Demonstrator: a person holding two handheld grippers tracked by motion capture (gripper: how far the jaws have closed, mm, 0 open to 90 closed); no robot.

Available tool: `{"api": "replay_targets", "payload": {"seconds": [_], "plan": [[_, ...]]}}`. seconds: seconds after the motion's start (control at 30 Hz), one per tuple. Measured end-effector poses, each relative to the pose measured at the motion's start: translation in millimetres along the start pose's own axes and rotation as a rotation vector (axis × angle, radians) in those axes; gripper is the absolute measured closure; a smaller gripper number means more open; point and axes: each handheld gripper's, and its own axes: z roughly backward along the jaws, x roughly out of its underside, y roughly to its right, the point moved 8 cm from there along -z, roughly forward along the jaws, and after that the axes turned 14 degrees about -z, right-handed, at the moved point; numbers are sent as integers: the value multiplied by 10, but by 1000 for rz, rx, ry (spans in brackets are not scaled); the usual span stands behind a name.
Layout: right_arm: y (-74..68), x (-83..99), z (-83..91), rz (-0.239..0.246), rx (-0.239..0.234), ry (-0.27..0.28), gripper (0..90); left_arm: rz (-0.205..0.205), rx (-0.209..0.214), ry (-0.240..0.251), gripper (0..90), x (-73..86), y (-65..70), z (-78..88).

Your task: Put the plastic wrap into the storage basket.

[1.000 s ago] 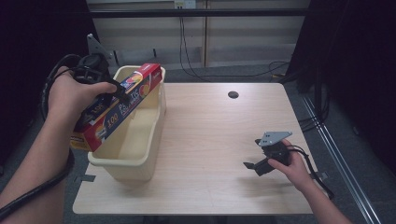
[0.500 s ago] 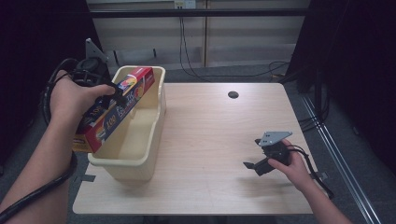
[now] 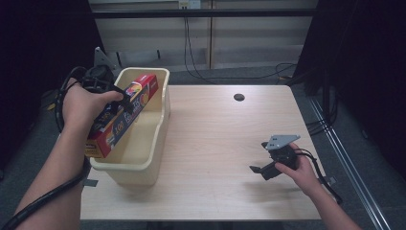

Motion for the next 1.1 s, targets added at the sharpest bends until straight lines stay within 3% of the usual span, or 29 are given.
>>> {"api": "replay_targets", "payload": {"seconds": [0.67, 0.7, 0.83, 0.9, 0.97, 1.1], "plan": [[-2, -5, 1, 4, 1, 3, 19, 59, 5, -36, 403, 64, -23, -238], [-2, -5, 0, 5, 3, 2, 19, 75, 8, -35, 403, 69, -15, -258], [-13, -11, 3, 3, -5, 3, 19, 66, 8, -46, 403, 97, -41, -297], [-8, -10, 2, 4, -3, 2, 19, 96, 13, -43, 403, 107, -35, -324], [-11, -10, 1, 3, -4, 2, 19, 79, 7, -48, 403, 116, -48, -330], [-13, -8, 0, 3, 0, 2, 19, 91, 10, -57, 402, 143, -37, -376]]}}
